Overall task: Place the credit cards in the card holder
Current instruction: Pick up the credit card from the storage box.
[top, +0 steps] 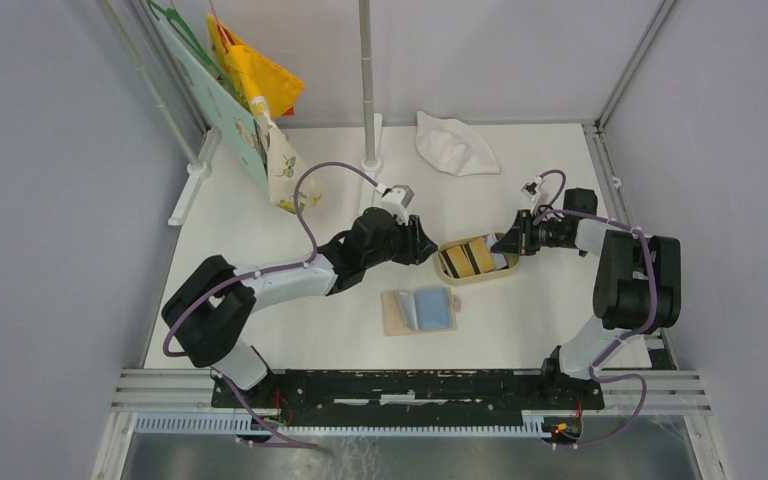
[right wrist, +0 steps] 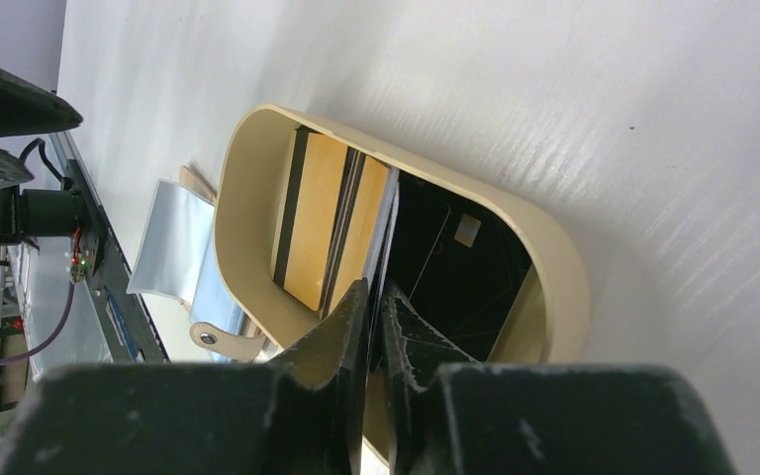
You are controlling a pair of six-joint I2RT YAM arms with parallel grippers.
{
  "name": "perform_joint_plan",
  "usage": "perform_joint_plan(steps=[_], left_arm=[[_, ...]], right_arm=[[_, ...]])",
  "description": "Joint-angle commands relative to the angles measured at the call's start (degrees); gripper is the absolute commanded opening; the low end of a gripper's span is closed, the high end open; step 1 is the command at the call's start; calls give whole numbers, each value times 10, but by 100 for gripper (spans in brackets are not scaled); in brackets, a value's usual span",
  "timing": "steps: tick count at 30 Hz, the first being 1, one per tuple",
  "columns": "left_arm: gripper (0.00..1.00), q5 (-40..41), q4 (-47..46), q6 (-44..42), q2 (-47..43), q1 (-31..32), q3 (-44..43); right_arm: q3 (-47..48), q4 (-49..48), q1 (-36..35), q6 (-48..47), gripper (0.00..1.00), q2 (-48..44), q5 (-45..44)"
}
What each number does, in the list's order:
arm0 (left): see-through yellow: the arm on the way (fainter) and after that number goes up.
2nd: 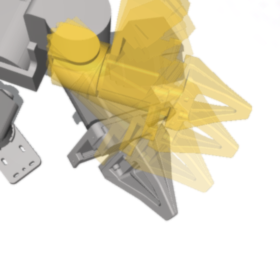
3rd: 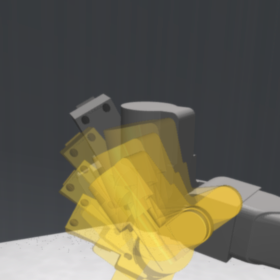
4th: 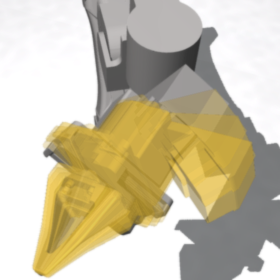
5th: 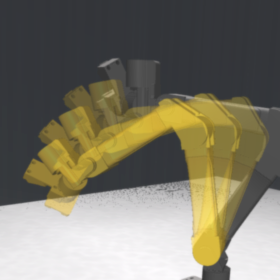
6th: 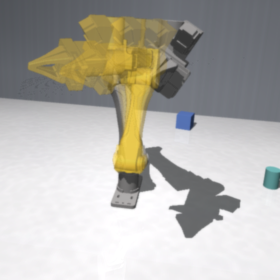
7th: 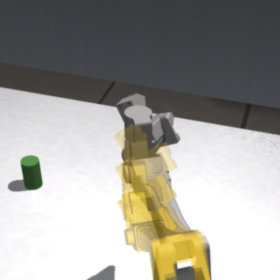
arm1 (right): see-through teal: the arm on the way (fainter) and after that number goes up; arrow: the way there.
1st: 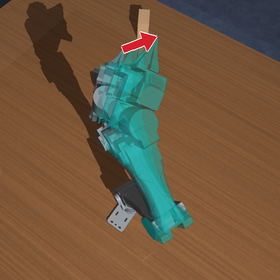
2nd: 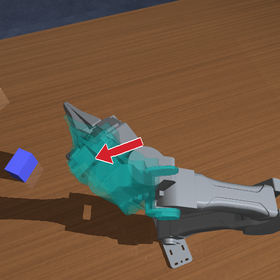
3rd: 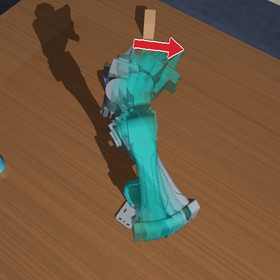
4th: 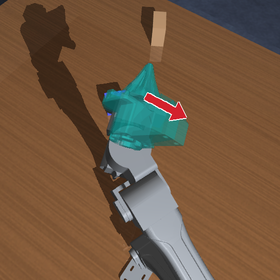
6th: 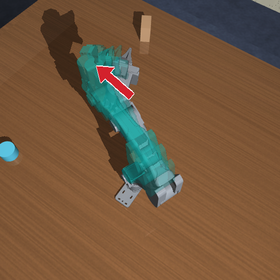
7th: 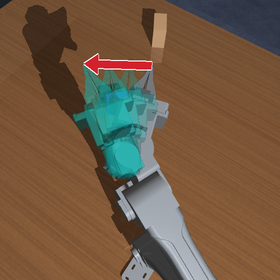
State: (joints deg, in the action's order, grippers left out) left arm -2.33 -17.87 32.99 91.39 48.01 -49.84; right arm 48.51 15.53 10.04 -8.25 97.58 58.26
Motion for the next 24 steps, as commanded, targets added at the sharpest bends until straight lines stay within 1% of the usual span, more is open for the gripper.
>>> perform_joint_plan(steps=[1,3,6,14,17,20,22,24], left_arm=[[46,-13,-34,-19,-46,1,15],[46,-21,-44,-16,-57,2,25],[46,-33,-70,-12,-79,1,46],[46,-25,-123,-21,-181,1,112],[49,-18,-150,-22,-226,1,143],[57,-10,-171,-22,-269,1,169],[62,-8,-165,-25,-283,1,174],[65,-16,-149,-31,-288,1,172]], right_arm=[[-4,-20,9,5,10,-11,15],[-6,-22,12,6,5,-17,5],[-8,-27,16,1,0,-37,-18],[-10,-31,22,-17,0,-101,-77],[-10,-32,24,-26,0,-127,-85],[-12,-38,23,-35,0,-159,-69],[-18,-50,23,-42,0,-182,-33],[-26,-67,22,-45,0,-208,10]])
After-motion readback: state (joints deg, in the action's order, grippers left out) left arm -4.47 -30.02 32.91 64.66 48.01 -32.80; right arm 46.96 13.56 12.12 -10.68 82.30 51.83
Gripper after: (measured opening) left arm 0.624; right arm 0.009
